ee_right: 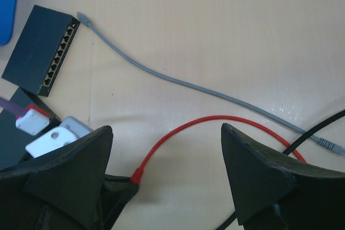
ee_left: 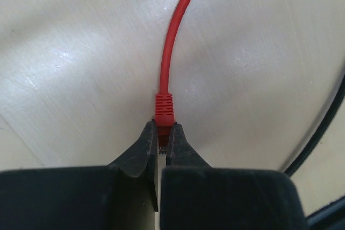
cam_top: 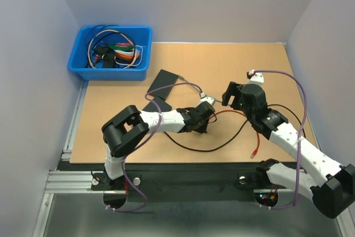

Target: Insert the plug into the switch port

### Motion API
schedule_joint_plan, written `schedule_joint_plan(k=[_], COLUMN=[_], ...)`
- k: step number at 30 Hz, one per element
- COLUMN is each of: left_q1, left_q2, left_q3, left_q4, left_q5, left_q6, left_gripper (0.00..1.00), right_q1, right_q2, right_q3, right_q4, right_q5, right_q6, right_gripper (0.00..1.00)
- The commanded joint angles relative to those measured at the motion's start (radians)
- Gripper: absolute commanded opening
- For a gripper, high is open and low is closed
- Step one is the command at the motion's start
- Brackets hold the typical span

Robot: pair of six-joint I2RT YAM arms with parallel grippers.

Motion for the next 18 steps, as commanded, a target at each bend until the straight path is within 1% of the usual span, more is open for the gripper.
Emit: schedule_joint_plan(k=[1, 2, 5, 6, 7, 9, 10, 11, 12, 13, 14, 15, 16, 18], left_q1=[0.083, 0.098, 0.167, 0.182, 0.214, 0.247, 0.283, 0.3, 0.319, 0.348, 0.348, 0.374, 0.383, 0.405], left_q2=[-0.137, -0.156, -0.228, -0.246, -0.265, -0.321, -0.344, -0.367, -0.416, -0.438, -0.459, -0.499, -0.513, -0.561], left_q3=[-0.017, -0.029, -0.063, -0.078, -0.085, -0.103, -0.136, -0.158, -0.183, -0.231, -0.258, -0.299, -0.316, -0.353], left_q4=[0.004, 0.014, 0.021, 0.021, 0.021, 0.029, 0.05, 0.075, 0.096, 0.144, 0.167, 0.202, 0.218, 0.242], left_q5=[0.256, 0.346, 0.466, 0.542, 0.578, 0.656, 0.736, 0.776, 0.846, 0.88, 0.912, 0.97, 0.995, 1.049], left_q6=[0.01, 0.009, 0.001, -0.002, -0.008, -0.04, -0.056, -0.074, -0.092, -0.135, -0.155, -0.175, -0.203, -0.218], left_gripper=[0.0, 0.0, 0.0, 0.0, 0.0, 0.0, 0.0, 0.0, 0.0, 0.0, 0.0, 0.0, 0.0, 0.0], right_q1=[0.002, 0.0, 0.002, 0.002, 0.002, 0.003, 0.003, 0.002, 0.003, 0.002, 0.002, 0.002, 0.002, 0.002], right_q2=[-0.023, -0.023, -0.02, -0.018, -0.017, -0.011, -0.009, -0.008, -0.005, -0.003, 0.005, 0.014, 0.038, 0.061], right_q3=[0.078, 0.084, 0.104, 0.105, 0.105, 0.109, 0.112, 0.113, 0.116, 0.128, 0.136, 0.15, 0.161, 0.197], right_q4=[0.071, 0.08, 0.108, 0.12, 0.146, 0.168, 0.189, 0.2, 0.209, 0.22, 0.22, 0.222, 0.222, 0.216], right_q5=[-0.149, -0.186, -0.266, -0.296, -0.374, -0.466, -0.561, -0.601, -0.638, -0.693, -0.718, -0.749, -0.816, -0.879], right_q6=[-0.147, -0.174, -0.217, -0.228, -0.258, -0.286, -0.315, -0.324, -0.333, -0.349, -0.358, -0.366, -0.381, -0.381], right_gripper=[0.86, 0.86, 0.87, 0.88, 0.88, 0.89, 0.89, 0.89, 0.89, 0.91, 0.91, 0.92, 0.92, 0.92])
